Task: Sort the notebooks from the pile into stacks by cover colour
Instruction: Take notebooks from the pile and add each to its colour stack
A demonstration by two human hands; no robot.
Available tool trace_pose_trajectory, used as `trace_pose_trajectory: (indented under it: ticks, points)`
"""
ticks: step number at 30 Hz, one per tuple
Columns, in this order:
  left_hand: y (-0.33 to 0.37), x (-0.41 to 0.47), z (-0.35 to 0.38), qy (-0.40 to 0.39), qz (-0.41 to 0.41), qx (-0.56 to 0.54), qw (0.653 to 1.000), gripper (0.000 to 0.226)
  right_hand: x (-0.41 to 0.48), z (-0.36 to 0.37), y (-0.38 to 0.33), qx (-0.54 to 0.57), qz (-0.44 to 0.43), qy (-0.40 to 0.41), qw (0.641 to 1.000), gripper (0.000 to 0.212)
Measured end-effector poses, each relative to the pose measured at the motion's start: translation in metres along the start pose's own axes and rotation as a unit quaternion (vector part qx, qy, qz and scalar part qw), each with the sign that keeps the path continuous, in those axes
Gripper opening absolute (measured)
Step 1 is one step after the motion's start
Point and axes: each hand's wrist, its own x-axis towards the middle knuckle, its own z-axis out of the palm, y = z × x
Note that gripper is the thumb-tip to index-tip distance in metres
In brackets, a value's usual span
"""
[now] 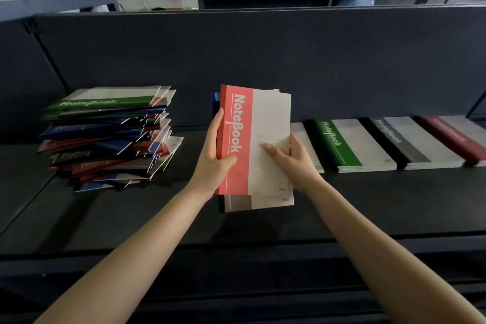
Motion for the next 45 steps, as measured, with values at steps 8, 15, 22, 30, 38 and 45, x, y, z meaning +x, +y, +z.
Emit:
trace_pose_trajectory:
  ticks: [8, 15, 22, 30, 38, 45]
  points:
    - [-0.017, 0.025, 0.052, 0.007, -0.033, -0.023, 0.999, 0.08, 0.004, -0.052, 0.012, -0.04, -0.009, 0.08, 0.996, 0.062]
    - [-0.024, 0.048, 0.108, 0.0, -0.082, -0.087, 0.993, 0.068, 0.006, -0.118, 0.018, 0.005, -0.003, 0.133, 0.991, 0.046]
    - [-0.018, 0.061, 0.192, -0.056, -0.093, -0.075, 0.991, 0.068, -0.003, -0.203, 0.025, 0.062, -0.014, 0.192, 0.979, 0.037]
    - [-0.008, 0.078, 0.29, -0.097, -0.083, -0.094, 0.987, 0.055, -0.012, -0.293, 0.028, 0.086, -0.008, 0.227, 0.97, 0.04]
    - [0.003, 0.088, 0.376, -0.052, -0.11, -0.148, 0.981, 0.038, -0.024, -0.372, 0.031, 0.033, -0.019, 0.22, 0.975, 0.044]
    - [-0.008, 0.092, 0.414, 0.0, -0.113, -0.113, 0.987, 0.043, -0.015, -0.458, 0.034, -0.151, 0.045, 0.265, 0.951, 0.047]
